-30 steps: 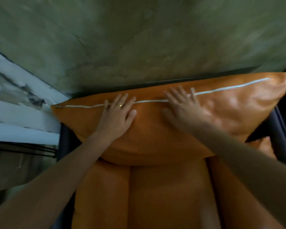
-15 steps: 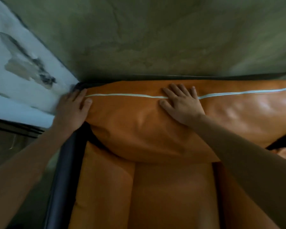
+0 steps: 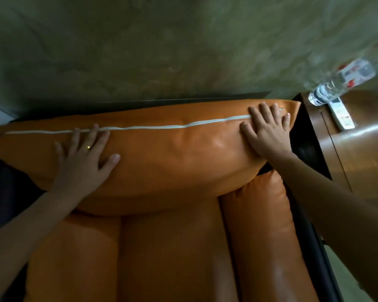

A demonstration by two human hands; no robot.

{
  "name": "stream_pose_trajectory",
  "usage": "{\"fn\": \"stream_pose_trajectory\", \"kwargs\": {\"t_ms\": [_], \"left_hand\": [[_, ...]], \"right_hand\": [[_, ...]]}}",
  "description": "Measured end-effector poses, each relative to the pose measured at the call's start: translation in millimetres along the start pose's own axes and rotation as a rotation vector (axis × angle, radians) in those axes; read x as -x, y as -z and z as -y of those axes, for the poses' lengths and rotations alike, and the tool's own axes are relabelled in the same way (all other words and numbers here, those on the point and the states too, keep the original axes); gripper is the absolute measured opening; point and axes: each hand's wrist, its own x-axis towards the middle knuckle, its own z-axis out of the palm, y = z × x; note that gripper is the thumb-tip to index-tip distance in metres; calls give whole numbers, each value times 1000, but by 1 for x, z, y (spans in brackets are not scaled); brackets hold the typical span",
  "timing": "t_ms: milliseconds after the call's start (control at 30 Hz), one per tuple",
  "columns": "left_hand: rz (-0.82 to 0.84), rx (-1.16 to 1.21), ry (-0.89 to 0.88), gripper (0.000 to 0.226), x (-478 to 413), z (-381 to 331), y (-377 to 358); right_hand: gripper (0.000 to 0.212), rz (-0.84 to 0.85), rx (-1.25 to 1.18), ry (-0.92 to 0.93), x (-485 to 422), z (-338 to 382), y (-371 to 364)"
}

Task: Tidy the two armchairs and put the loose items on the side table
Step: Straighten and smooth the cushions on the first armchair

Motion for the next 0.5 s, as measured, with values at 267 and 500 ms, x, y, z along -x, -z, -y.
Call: {"fn": "stream_pose_trajectory", "kwargs": {"t_ms": [267, 500], "left_hand": [[-176, 84, -85, 69, 56, -54, -12], [-255, 5, -214, 57, 60, -98, -58]], "right_hand": [[73, -172, -271, -72, 81, 36, -12], [61, -115, -180, 612, 139, 160, -64]]}}
